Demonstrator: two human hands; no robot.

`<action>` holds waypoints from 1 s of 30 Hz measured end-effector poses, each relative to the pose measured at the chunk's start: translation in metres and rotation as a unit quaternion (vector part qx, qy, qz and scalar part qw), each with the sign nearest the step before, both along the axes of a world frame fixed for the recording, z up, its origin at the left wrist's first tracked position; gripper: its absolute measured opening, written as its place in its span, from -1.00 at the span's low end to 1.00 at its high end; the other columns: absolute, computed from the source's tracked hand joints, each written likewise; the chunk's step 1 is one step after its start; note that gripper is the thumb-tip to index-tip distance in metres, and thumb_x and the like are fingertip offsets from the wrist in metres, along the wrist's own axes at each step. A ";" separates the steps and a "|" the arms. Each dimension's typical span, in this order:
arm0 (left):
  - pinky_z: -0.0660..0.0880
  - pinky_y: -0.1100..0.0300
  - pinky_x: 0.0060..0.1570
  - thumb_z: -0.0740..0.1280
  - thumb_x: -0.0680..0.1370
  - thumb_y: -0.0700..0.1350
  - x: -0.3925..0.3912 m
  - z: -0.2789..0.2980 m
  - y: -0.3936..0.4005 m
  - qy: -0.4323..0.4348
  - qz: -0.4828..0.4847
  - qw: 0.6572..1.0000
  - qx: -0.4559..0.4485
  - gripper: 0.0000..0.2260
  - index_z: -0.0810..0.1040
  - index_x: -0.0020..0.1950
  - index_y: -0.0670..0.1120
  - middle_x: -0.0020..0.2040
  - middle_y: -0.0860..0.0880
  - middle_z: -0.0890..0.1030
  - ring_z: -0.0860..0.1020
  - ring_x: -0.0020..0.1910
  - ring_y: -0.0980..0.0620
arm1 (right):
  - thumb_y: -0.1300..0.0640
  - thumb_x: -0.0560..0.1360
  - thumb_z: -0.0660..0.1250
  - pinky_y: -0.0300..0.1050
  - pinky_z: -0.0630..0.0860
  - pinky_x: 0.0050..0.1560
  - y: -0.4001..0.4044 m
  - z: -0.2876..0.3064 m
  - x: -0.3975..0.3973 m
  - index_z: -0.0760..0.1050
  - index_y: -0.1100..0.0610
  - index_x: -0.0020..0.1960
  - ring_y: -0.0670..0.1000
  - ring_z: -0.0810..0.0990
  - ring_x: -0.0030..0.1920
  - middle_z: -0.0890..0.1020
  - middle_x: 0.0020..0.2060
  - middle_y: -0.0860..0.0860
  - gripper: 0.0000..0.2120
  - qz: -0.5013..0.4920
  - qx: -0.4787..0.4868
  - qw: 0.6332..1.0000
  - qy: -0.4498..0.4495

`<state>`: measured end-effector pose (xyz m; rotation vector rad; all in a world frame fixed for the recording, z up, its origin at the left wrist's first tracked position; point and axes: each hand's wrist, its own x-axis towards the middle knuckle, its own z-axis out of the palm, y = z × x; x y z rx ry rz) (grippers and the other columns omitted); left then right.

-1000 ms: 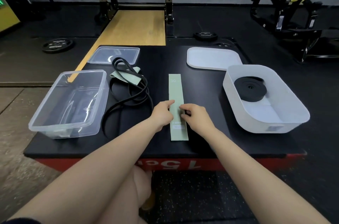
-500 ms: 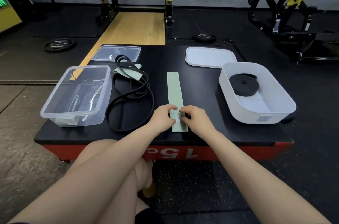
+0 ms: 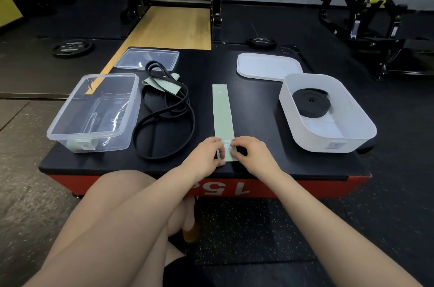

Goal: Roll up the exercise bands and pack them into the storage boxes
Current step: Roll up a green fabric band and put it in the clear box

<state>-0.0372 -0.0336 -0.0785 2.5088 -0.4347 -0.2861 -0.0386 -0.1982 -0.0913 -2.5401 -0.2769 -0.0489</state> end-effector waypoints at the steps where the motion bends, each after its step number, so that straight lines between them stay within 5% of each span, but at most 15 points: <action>1: 0.15 0.28 0.30 0.34 0.52 -0.19 0.000 -0.001 0.000 -0.003 0.004 1.000 -0.001 -0.93 0.52 -0.01 -0.13 0.45 -0.01 0.29 0.26 0.43 0.03 | 0.13 0.54 0.30 -0.36 0.21 0.17 0.000 0.000 0.000 0.57 0.11 0.18 -0.05 0.44 0.27 0.57 0.20 -0.05 -0.77 0.001 0.000 1.000 -0.001; 11: 0.19 0.34 0.21 0.31 0.54 -0.19 0.005 -0.005 -0.004 -0.028 0.042 0.998 -0.022 -0.92 0.58 -0.04 -0.18 0.39 0.02 0.37 0.37 0.34 0.04 | 0.06 0.48 0.38 -0.31 0.29 0.12 -0.013 -0.003 -0.007 0.54 0.09 -0.12 -0.09 0.47 0.16 0.60 0.08 -0.09 -0.90 0.062 0.006 0.998 -0.007; 26: 0.40 0.18 0.01 0.33 0.53 -0.07 0.003 -0.005 -0.003 -0.074 0.025 0.997 0.004 -0.90 0.46 -0.10 -0.07 -0.03 0.01 0.52 0.43 0.02 0.05 | 0.15 0.48 0.38 -0.24 0.38 0.08 -0.003 -0.002 -0.001 0.55 0.12 -0.11 -0.07 0.51 0.02 0.59 -0.10 -0.07 -0.96 0.001 0.076 0.997 -0.005; 30: 0.37 0.21 -0.04 0.35 0.52 -0.12 0.004 -0.007 -0.002 -0.090 0.024 0.996 0.003 -0.85 0.41 -0.20 -0.05 -0.11 0.04 0.49 0.46 0.04 0.02 | 0.10 0.52 0.33 -0.17 0.43 0.02 -0.004 -0.005 -0.001 0.55 0.09 -0.07 -0.06 0.50 0.02 0.60 -0.08 -0.10 -0.93 0.016 0.010 0.999 -0.041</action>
